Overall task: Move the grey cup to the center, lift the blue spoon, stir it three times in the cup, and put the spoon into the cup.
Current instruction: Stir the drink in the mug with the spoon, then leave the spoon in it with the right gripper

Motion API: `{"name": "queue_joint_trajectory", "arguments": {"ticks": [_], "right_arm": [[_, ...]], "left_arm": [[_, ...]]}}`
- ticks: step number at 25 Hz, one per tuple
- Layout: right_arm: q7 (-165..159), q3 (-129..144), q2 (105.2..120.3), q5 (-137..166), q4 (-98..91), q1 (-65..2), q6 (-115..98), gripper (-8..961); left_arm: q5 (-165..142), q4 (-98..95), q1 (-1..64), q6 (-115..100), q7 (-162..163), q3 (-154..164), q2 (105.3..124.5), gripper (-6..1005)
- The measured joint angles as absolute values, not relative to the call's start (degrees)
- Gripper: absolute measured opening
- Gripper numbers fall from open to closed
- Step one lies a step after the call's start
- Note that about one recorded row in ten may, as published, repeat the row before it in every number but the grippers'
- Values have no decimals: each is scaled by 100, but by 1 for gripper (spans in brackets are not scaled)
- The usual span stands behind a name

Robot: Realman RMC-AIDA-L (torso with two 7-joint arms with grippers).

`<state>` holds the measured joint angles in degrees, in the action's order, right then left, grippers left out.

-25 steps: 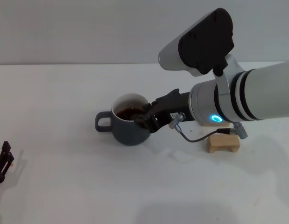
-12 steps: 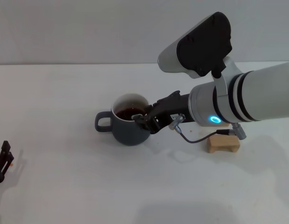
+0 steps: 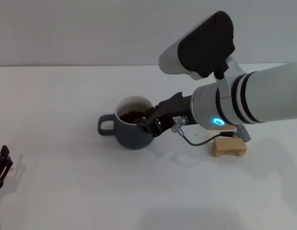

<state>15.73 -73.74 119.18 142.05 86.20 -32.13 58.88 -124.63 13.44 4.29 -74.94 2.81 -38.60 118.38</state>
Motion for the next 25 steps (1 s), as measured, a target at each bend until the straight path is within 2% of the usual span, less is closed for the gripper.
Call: {"name": "queue_joint_trajectory", "arguments": {"ticks": [25], "right_arm": [[1573,-7400,11918,14182,8354,-3380,5790,261]], "left_arm": [[-12463,1340,473,-7462,281,-3876,11829,857]]}}
